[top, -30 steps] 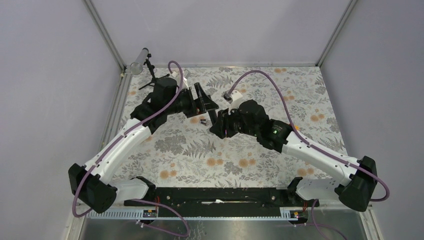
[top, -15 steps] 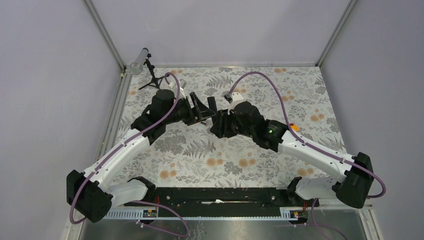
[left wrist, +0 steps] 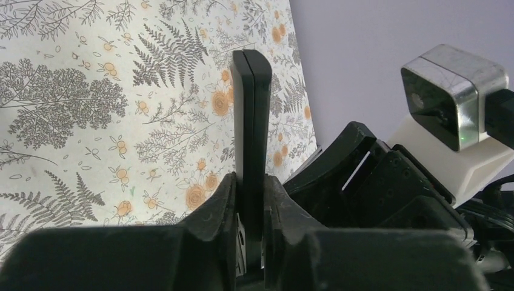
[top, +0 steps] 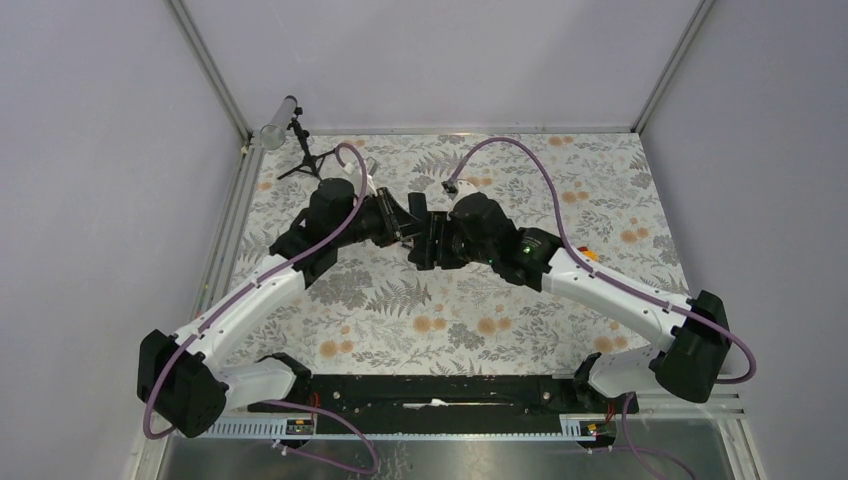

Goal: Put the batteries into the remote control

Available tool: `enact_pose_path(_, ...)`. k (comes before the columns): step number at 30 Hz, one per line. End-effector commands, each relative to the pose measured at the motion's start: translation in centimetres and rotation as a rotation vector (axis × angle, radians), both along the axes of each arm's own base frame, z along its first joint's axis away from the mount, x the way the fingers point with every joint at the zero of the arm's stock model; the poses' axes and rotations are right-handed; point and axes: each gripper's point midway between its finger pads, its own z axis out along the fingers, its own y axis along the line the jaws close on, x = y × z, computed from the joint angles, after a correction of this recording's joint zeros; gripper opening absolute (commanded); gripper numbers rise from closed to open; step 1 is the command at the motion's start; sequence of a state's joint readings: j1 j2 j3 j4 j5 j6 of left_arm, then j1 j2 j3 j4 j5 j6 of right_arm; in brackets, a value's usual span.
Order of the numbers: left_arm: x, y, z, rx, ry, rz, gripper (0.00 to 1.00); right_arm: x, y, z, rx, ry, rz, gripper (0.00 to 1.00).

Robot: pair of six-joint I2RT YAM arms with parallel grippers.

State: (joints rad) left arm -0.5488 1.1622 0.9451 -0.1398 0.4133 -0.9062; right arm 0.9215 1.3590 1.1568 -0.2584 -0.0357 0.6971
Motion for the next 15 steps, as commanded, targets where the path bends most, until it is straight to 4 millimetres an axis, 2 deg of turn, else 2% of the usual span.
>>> enact_pose_path(1, -1.0, -1.1, 1.3, -0.026, -0.046, -0.079, 0.0, 0.1, 1.7, 3.4, 0.101, -0.011, 0.011, 0.68)
enact_pose_path(2, -0.9, -1.0, 1.2, -0.007, -0.053, -0.082, 0.0, 0.0, 1.5, 3.7, 0.101, -0.026, 0.018, 0.86)
enact_pose_path(3, -1.0, -1.0, 1.2, 0.011, -0.066, -0.095, 0.0, 0.0, 1.1, 4.1, 0.101, -0.042, 0.033, 0.97)
enact_pose_path(4, -1.2, -1.0, 1.4, 0.029, -0.091, -0.13, 0.0, -0.4, 0.8, 4.7, 0.105, -0.077, 0.087, 0.99)
enact_pose_path(5, -1.4, -1.0, 2.0, 0.047, -0.126, -0.177, 0.0, -0.8, 0.4, 5.5, 0.116, -0.107, 0.146, 1.0)
enact_pose_path(6, -1.9, -1.0, 1.6, 0.07, -0.136, -0.229, 0.0, -1.3, -0.2, 6.2, 0.131, -0.13, 0.206, 1.0)
enact_pose_path(12, -5.5, -0.7, 2.7, 0.071, -0.231, -0.537, 0.0, -3.6, -6.2, 10.6, 0.232, -0.277, 0.388, 1.0)
enact_pose_path(15, -7.7, -0.6, 4.3, 0.007, -0.284, -0.651, 0.0, -4.4, -6.9, 11.8, 0.224, -0.325, 0.451, 1.0)
